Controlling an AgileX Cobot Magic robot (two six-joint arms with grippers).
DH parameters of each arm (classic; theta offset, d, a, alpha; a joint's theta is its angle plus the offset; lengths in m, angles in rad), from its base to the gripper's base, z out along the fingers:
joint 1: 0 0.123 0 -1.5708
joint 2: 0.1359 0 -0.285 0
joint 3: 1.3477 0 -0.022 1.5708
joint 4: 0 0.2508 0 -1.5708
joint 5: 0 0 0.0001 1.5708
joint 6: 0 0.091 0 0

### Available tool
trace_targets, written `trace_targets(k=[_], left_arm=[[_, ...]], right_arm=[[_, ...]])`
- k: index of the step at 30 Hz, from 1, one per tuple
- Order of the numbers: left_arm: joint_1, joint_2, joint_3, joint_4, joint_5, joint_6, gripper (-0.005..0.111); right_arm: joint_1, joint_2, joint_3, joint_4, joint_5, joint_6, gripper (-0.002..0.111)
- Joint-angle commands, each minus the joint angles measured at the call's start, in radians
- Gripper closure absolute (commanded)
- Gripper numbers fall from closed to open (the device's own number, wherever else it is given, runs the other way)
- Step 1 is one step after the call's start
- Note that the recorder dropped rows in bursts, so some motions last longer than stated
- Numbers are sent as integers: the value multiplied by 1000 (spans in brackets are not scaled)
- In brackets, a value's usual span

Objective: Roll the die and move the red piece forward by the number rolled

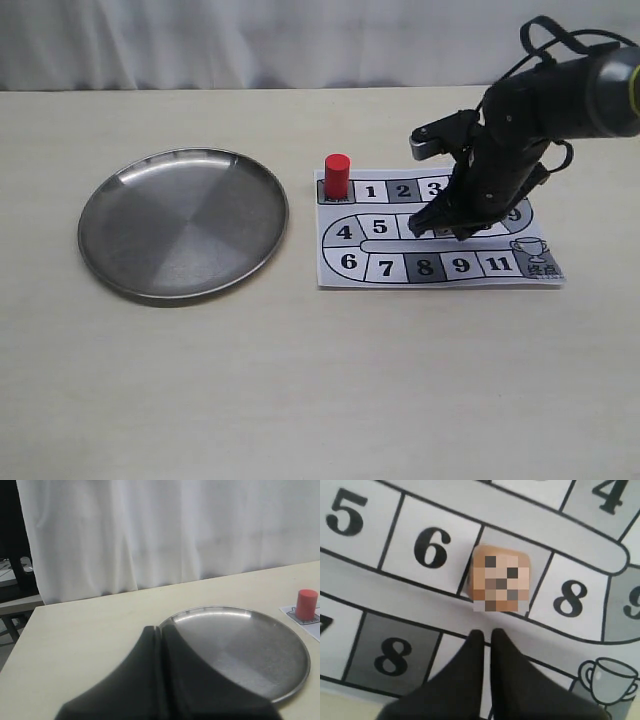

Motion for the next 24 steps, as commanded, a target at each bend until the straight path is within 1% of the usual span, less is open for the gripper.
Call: trace_targets(k=[1,3,4,6,8,9,10,11,12,13,15,18,22,23,24], left_arm=[[-8,-3,2,-2,-7,-1,107],[-8,-3,2,-2,-7,-1,107],[-8,-3,2,-2,-7,-1,107],[-8,-3,2,-2,-7,-1,107],[-8,-3,2,-2,-7,-1,107],[-8,-3,2,-2,-7,-1,107],[-8,-3,2,-2,-7,-1,107],[-8,-3,2,-2,-7,-1,107],[-8,-3,2,-2,-7,-1,107],[-8,-3,2,-2,-7,-1,107],[-8,-3,2,-2,-7,-1,107],[-8,-3,2,-2,-7,-1,107],[-8,-3,2,-2,-7,-1,107],[-8,-3,2,-2,-7,-1,107],[-8,-3,2,-2,-7,-1,107]], right_arm=[[-4,-47,-84,126,59,-22,104],[8,-53,-120,197,85,-87,104],[25,-53,-137,206,93,-112,103],[53,-53,-159,187,81,-111,99],[91,-47,-169,164,18,-104,88],[123,-33,-177,161,-61,-104,72],[135,-24,-182,161,-84,-104,66],[148,4,-210,161,-119,-104,53],[148,19,-228,164,-119,-104,47],[148,61,-276,168,-110,-74,38],[148,118,-347,168,-99,-63,31],[148,199,-433,168,-103,-63,31],[143,293,-499,166,-124,-63,31],[143,308,-505,166,-129,-65,33],[143,318,-507,166,-140,-77,38]])
